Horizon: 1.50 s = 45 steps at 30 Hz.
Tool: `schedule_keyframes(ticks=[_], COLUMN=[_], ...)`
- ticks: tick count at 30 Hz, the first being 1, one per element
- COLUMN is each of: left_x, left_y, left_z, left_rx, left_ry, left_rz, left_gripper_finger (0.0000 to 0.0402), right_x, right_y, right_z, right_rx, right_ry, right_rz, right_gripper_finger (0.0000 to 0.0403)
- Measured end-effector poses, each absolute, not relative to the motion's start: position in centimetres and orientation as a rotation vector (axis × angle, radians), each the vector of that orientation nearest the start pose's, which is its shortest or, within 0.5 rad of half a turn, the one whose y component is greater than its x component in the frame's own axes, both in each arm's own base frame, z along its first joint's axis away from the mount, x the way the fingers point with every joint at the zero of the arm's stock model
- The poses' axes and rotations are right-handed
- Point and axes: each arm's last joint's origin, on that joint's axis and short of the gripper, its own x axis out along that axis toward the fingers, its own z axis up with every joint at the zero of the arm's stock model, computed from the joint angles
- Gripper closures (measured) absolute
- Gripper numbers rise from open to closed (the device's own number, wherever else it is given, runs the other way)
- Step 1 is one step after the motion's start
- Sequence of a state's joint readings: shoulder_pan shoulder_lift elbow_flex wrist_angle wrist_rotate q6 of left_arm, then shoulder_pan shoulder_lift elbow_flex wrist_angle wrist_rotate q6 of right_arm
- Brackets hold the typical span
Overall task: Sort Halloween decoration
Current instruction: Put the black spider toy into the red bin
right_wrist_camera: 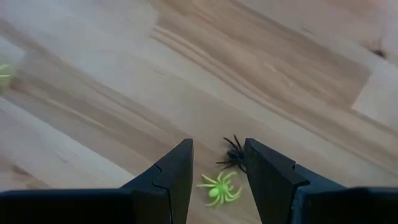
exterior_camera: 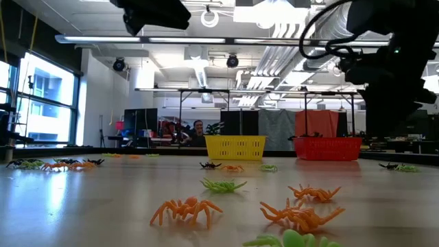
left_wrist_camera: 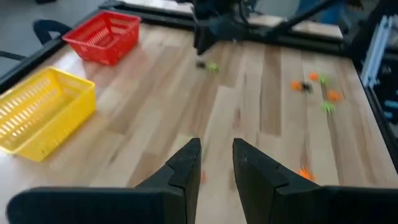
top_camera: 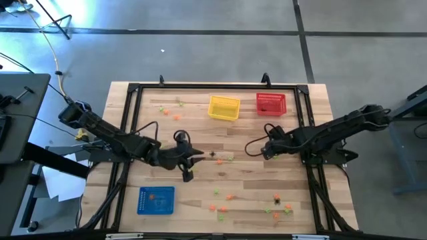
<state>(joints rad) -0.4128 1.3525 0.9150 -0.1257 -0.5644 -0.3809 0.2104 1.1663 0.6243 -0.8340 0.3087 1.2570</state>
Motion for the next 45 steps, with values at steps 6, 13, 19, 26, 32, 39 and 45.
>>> schedule_keyframes(ticks=[6, 13, 19, 26, 32, 39, 45], left_x=[27.5, 27.7, 27.7, 27.7, 27.7, 27.7, 27.7], left_y=[-9.0, -8.4, -8.3, -8.3, -8.3, -8.3, -8.3], left_z=[26.4, 26.4, 26.4, 26.4, 26.4, 26.4, 26.4], left_rx=[-0.115, -0.071, -0.052, -0.050, -0.050, -0.050, -0.050], left_ry=[0.446, 0.448, 0.452, 0.453, 0.453, 0.453, 0.453], left_rz=[0.279, 0.288, 0.285, 0.282, 0.282, 0.282, 0.282], left_gripper_finger=[0.0323, 0.0323, 0.0323, 0.0323, 0.0323, 0.0323, 0.0323], right_x=[18.0, 18.7, 19.2, 19.4, 19.5, 19.5, 19.3], right_y=[3.1, 2.9, 2.6, 2.5, 2.5, 2.4, 2.4], right_z=[16.2, 14.0, 12.9, 12.7, 12.6, 12.6, 13.1], right_rx=[0.730, 0.684, 0.661, 0.628, 0.630, 0.599, 0.604], right_ry=[1.131, 1.233, 1.285, 1.298, 1.291, 1.270, 1.263], right_rz=[-0.918, -0.995, -1.016, -0.989, -0.985, -0.999, -0.969], right_gripper_finger=[0.0265, 0.0265, 0.0265, 0.0273, 0.0359, 0.0394, 0.0401])
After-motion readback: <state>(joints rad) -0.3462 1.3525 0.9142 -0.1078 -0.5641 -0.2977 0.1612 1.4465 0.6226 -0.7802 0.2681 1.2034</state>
